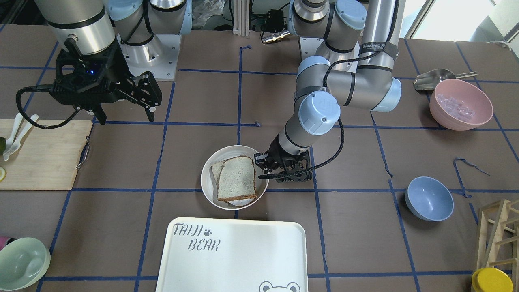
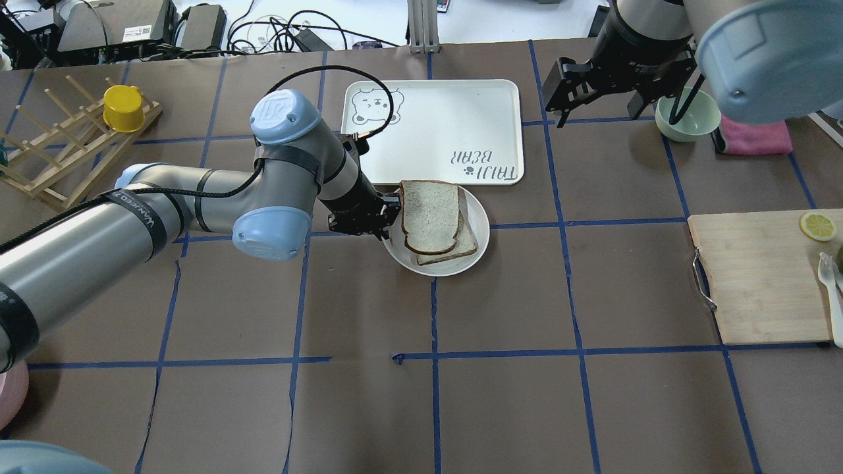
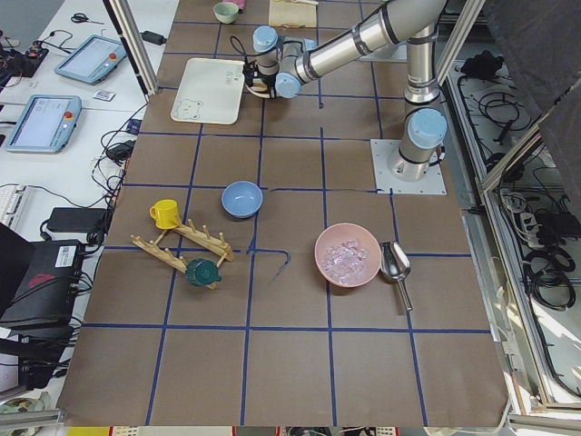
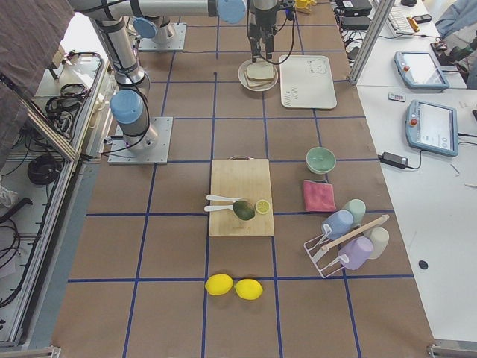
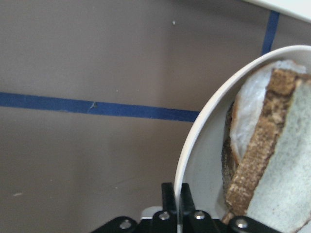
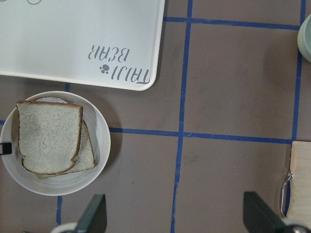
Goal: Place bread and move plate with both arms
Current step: 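Slide the plate with the left gripper onto the white bear tray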
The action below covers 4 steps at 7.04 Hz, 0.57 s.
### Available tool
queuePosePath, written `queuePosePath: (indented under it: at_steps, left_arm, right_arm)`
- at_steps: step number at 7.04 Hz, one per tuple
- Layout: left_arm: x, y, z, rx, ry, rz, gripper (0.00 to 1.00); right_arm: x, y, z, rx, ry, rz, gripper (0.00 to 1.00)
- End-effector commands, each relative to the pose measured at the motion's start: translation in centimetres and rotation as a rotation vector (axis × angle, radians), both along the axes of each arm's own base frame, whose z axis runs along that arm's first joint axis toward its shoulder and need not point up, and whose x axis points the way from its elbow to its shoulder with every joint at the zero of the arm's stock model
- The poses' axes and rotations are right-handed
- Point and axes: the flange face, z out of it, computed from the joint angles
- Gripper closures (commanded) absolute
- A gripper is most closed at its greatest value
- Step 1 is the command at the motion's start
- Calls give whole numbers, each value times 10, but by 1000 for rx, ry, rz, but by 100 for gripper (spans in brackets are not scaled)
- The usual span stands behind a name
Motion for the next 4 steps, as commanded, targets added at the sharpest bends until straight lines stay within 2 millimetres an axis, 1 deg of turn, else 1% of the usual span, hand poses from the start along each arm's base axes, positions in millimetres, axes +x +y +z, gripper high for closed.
queuePosePath:
  at_steps: [1, 2, 3, 4]
  left_arm:
    - [23, -22, 20, -14, 45, 50, 100]
    - [33, -49, 27, -46, 48, 45, 100]
    - [32, -75, 46, -70, 52, -16, 100]
    - [30, -105, 62, -56, 48, -38, 100]
  right_arm:
    - [0, 1, -5, 12, 0, 7, 0]
    - [0, 2, -5, 10, 0, 6, 0]
    - [0, 2, -8, 16, 2, 5, 0]
    - [0, 2, -6, 12, 2, 5, 0]
